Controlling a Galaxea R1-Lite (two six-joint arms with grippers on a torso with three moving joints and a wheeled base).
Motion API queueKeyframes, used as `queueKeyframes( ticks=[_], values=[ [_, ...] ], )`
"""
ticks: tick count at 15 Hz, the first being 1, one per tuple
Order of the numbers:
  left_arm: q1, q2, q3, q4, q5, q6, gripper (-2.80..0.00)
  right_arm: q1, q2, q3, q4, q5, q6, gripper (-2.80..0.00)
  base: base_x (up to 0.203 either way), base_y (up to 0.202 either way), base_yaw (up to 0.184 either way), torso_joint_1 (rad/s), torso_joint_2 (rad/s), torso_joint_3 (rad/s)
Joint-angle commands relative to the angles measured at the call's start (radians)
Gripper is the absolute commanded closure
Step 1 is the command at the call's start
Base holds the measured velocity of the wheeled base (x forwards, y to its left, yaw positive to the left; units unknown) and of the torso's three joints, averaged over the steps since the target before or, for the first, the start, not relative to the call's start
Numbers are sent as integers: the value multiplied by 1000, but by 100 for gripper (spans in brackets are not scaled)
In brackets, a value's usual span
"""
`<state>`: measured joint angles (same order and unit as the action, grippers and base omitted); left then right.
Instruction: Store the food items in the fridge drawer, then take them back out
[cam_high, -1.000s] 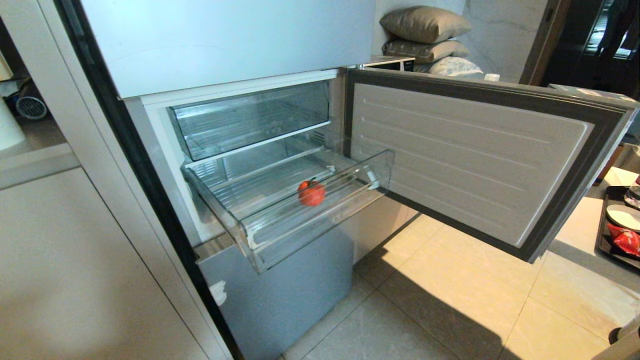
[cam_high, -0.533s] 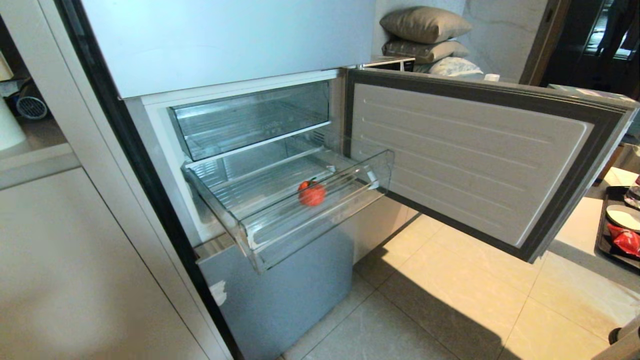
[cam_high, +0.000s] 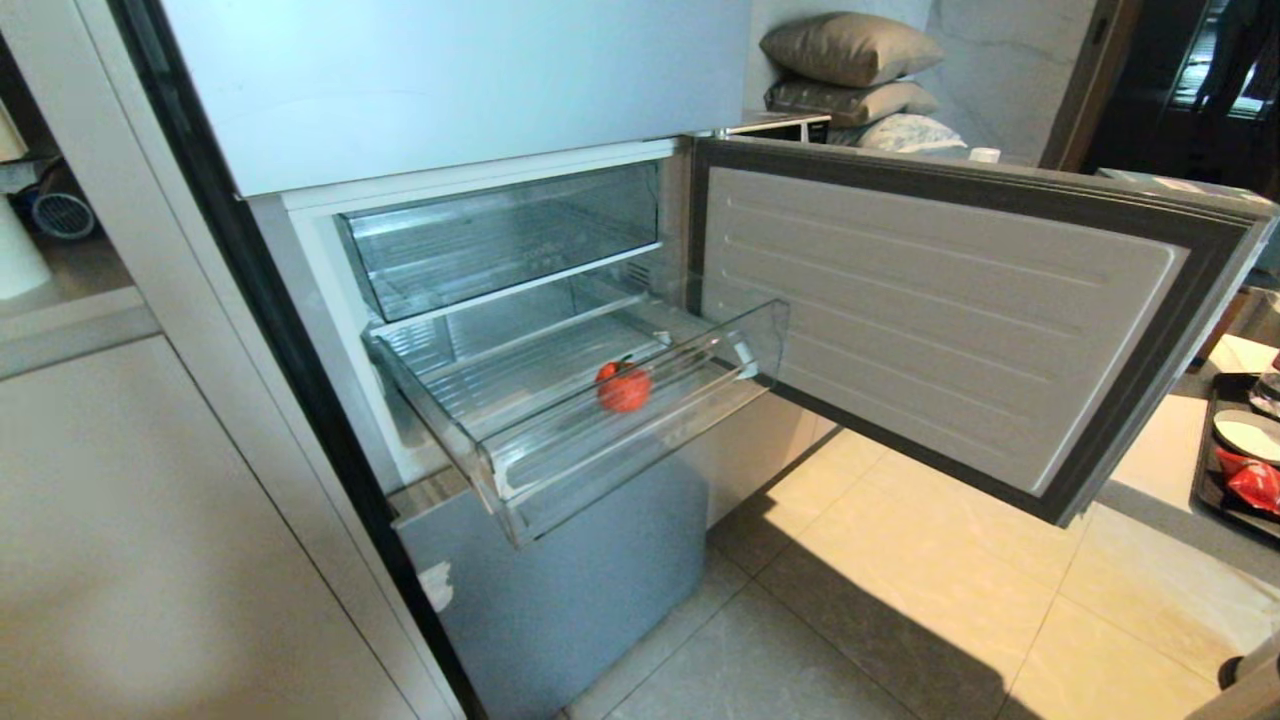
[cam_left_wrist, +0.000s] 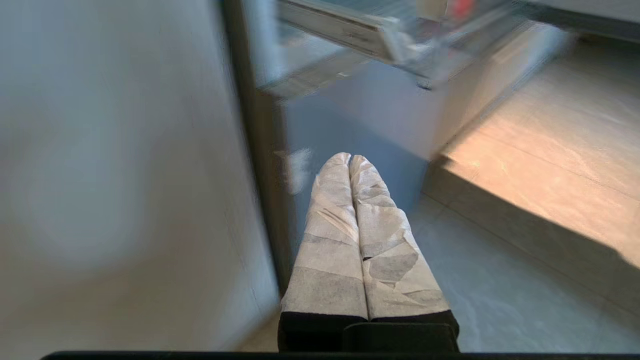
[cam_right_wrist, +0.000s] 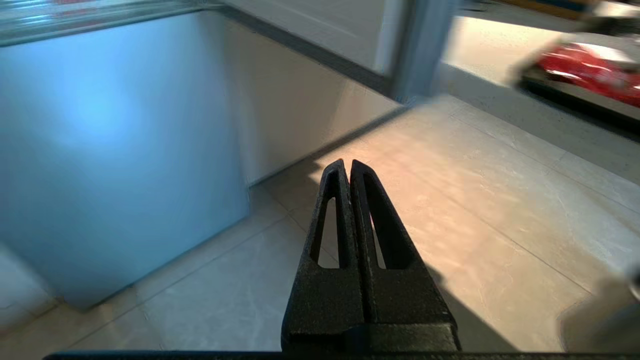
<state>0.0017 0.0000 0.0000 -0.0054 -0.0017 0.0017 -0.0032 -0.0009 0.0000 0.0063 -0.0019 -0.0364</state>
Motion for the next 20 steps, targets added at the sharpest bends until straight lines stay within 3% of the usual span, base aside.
queueKeyframes(
  ticks=[1,9,17,20],
  values=[
    [1,2,2,-1,0,0,0,0,2,0,1,-1,2,0,-6,2,103,2,-2,2],
    [1,2,2,-1,0,0,0,0,2,0,-1,-1,11,0,2,-7,161,4,2,3],
    [1,2,2,-1,0,0,0,0,2,0,-2,-3,43,0,1,-1,9,1,0,1],
    [1,2,2,-1,0,0,0,0,2,0,-2,-1,41,0,144,0,-1,4,0,6]
  ],
)
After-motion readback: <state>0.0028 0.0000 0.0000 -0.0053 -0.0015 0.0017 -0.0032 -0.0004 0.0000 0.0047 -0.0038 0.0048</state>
